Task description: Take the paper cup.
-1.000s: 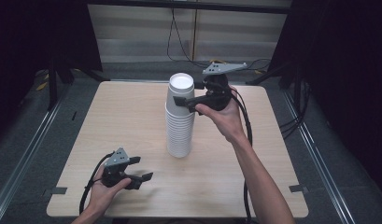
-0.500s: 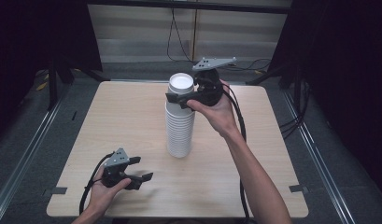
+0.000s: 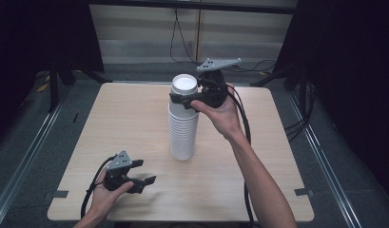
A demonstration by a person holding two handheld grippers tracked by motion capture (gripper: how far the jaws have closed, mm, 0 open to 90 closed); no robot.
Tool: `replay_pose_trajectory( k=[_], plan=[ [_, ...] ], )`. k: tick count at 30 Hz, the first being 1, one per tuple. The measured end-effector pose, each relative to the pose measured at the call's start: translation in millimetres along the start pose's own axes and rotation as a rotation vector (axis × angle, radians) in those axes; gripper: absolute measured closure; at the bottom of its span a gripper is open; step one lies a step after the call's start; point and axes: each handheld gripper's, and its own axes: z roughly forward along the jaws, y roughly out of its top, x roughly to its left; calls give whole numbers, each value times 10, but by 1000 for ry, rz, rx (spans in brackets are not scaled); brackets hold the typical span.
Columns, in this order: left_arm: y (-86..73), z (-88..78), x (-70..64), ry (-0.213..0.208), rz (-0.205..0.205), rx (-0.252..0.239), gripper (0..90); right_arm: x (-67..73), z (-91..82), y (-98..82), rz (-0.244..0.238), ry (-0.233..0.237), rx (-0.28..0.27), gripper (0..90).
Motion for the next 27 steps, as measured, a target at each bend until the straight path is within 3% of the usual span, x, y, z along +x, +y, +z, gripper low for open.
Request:
replay_pose_trajectory(
  k=[4, 14, 27],
  plan=[
    [0, 0, 0, 0, 1, 1, 180, 8, -47, 29, 1, -4, -37, 208],
    [-2, 13, 1, -2, -1, 2, 180, 37, -121, 89, -1, -17, -71, 212],
    [-3, 17, -1, 0, 1, 5, 180, 43, -263, 197, 28, -21, -154, 217]
  ],
)
